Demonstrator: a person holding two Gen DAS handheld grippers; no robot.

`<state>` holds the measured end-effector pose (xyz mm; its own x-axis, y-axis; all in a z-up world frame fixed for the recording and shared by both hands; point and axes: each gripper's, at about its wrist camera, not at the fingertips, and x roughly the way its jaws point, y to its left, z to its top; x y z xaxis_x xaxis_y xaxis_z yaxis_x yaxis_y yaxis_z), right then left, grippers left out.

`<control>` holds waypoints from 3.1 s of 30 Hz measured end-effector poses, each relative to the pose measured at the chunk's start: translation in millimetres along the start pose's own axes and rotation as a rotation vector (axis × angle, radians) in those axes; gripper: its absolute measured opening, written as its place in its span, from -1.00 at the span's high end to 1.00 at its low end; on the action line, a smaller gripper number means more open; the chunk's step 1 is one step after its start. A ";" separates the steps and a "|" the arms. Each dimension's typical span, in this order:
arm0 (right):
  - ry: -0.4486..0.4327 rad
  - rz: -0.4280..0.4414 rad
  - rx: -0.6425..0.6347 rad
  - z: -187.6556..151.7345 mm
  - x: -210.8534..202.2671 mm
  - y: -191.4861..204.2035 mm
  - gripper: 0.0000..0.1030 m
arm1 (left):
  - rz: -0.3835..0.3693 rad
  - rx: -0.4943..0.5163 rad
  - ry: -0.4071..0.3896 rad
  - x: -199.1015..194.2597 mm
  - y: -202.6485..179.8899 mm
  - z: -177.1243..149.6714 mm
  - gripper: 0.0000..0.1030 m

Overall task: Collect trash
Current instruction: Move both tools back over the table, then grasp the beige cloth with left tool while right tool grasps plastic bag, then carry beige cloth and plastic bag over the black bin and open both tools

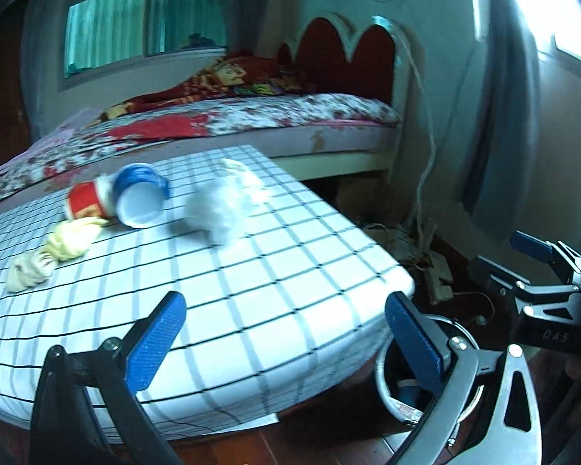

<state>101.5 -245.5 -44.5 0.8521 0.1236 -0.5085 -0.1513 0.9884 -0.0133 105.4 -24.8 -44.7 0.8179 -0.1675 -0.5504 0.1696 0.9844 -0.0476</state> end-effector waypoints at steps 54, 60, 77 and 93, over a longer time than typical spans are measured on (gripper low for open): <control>0.161 0.337 -0.124 86.8 153.4 170.5 0.16 | 0.339 -0.245 0.070 10.9 244.5 -4.5 0.03; 0.102 0.322 -0.119 76.6 119.7 149.3 0.16 | 0.291 -0.197 0.029 0.5 206.6 -1.4 0.03; 0.040 0.208 -0.065 46.3 53.1 71.3 0.15 | 0.173 -0.085 0.007 -8.3 100.6 2.8 0.03; 0.077 0.113 -0.018 13.9 27.5 -2.7 0.15 | 0.029 0.022 0.007 -0.2 16.9 7.9 0.03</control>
<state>132.3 -243.5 -46.5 0.7882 0.2266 -0.5722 -0.2540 0.9666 0.0328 112.4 -8.5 -38.9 0.8185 -0.1390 -0.5574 0.1585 0.9873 -0.0134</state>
